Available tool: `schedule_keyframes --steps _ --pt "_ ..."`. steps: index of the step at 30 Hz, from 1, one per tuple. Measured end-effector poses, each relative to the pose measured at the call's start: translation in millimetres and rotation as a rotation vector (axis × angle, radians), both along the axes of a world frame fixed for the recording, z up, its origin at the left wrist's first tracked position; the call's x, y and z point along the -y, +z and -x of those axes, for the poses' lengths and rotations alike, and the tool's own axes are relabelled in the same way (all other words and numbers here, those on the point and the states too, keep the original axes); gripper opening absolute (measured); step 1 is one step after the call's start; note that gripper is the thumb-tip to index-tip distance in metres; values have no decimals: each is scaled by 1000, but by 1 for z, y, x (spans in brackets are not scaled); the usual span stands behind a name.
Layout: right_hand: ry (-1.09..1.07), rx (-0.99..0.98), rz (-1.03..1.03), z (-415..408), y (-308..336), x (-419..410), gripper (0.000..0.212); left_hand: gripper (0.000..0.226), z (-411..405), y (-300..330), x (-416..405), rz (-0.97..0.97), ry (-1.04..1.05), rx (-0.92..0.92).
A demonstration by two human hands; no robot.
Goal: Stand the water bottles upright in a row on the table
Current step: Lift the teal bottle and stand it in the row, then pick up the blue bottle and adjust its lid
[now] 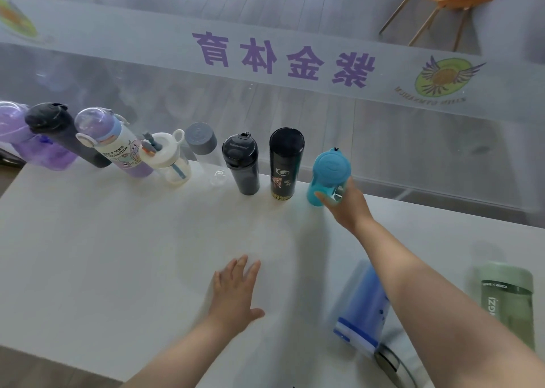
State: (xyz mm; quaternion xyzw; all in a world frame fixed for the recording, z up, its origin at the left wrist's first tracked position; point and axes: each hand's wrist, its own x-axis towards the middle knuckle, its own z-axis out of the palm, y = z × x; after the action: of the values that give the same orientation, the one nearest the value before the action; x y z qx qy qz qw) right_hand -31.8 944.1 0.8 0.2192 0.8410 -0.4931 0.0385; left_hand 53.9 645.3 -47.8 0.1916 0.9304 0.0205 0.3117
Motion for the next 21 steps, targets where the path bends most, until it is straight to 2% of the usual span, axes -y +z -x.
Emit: schedule_keyframes --steps 7,13,18,21 --pt "-11 1 9 1 -2 1 72 102 1 0 -1 -12 -2 13" --pt "-27 99 -69 -8 8 4 77 102 0 1 1 -16 -19 13" --pt "-60 154 -110 -45 14 1 81 101 0 0 4 -18 -42 8" --pt "-77 172 -105 -80 14 2 75 102 0 -3 5 -51 -43 -25"
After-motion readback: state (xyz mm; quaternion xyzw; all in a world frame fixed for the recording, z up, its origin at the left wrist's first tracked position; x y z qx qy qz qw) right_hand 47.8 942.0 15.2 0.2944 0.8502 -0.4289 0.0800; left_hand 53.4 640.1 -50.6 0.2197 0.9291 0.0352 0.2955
